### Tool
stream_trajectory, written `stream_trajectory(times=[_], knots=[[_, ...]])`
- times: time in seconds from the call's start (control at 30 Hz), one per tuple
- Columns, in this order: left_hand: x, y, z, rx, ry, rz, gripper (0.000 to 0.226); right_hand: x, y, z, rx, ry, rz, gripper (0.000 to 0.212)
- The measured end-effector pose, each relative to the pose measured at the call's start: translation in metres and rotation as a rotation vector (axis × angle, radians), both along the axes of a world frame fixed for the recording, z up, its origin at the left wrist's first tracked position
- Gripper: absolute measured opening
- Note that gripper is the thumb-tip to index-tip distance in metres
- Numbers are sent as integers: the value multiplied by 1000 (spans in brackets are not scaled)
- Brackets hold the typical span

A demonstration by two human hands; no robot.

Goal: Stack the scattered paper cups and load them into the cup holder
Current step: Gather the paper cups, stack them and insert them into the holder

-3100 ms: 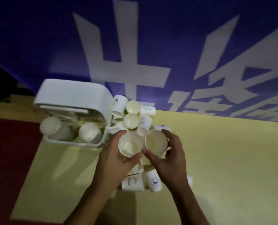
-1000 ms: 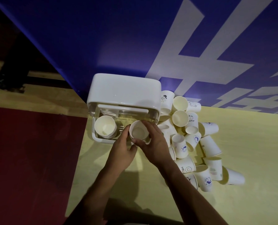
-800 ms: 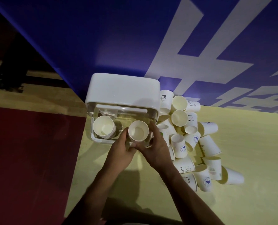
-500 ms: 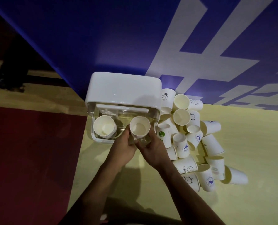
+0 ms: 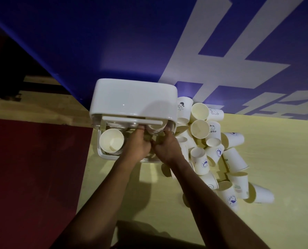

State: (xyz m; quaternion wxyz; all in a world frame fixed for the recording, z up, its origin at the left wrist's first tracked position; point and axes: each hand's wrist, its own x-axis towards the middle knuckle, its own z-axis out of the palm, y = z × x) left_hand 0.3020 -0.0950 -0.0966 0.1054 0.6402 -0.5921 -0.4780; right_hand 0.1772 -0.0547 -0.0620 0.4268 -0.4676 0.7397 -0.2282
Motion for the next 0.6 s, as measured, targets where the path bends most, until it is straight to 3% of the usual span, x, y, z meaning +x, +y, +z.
stream_trajectory(times=[0.13, 0.33, 0.5, 0.6], knots=[[0, -2, 2, -21, -13, -17, 33, 1, -5, 0, 43, -31, 4, 40], [2, 6, 1, -8, 41, 7, 45, 3, 2, 2, 103, -79, -21, 70], [5, 47, 27, -85, 64, 119, 68, -14, 46, 20, 6, -41, -34, 62], [-6, 91, 42, -263, 76, 104, 60, -40, 88, 30, -30, -14, -100, 55]])
